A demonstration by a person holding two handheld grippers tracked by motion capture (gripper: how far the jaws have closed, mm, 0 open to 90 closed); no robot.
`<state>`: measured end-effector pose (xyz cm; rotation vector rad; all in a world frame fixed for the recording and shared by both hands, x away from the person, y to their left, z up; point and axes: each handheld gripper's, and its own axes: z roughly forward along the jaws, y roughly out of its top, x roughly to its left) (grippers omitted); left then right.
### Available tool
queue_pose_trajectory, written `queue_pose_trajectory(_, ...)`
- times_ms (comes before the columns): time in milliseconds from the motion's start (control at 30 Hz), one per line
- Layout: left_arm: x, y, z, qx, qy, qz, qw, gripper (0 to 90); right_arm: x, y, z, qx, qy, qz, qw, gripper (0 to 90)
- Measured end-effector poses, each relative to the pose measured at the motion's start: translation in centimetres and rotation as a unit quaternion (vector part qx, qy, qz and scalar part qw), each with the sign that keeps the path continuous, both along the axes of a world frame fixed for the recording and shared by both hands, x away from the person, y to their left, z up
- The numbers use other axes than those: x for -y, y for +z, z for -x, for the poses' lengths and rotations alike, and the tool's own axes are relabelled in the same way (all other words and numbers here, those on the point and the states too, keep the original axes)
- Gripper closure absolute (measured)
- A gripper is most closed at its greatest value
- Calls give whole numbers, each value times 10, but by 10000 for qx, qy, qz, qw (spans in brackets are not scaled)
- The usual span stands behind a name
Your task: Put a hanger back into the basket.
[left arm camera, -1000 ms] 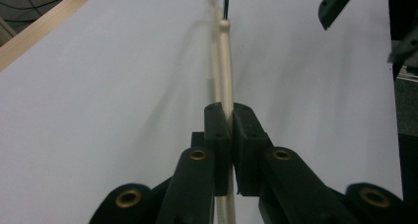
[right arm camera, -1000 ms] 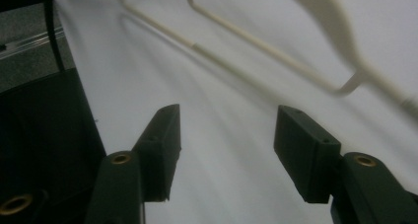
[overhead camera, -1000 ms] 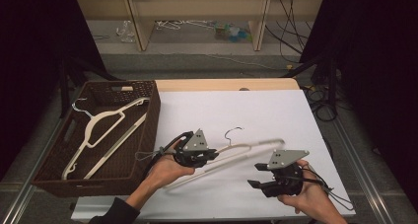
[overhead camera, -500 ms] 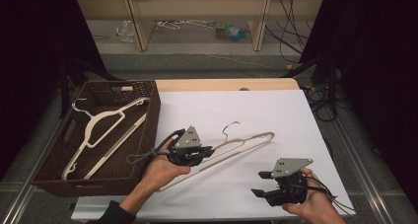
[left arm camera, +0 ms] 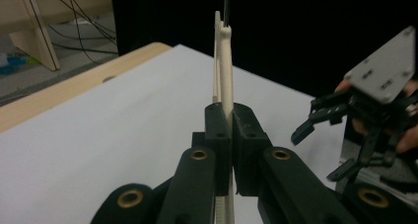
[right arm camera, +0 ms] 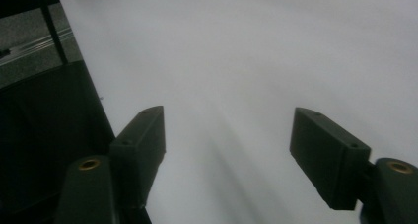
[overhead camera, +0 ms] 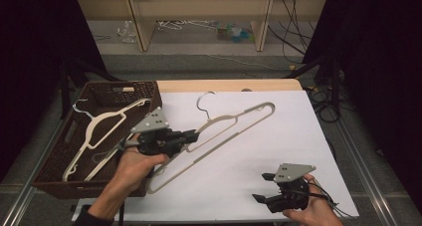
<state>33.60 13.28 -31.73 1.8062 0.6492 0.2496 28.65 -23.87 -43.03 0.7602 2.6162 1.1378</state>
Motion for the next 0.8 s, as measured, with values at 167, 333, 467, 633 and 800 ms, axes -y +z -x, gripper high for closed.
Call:
queue_pose_trajectory(167,-26,25,2,21,155,367,9992,866,-1,-3,1,3,-117,-9,9999,242)
queue_pose_trajectory(333,-54,45,3,115,430,441,9980,866,-2,-3,2,-29,-72,-8,10000,242)
queue_pose_trajectory(467,-79,54,2,195,754,419,9961,865,-1,-4,1,-18,-85,-1,10000,243)
queue_pose_trajectory(633,-117,53,-6,250,1201,375,9917,866,0,-3,1,-36,-88,-13,10000,244)
queue_pose_trajectory(800,-156,42,-17,238,1594,601,9851,865,-1,-5,1,-23,-77,6,10000,244)
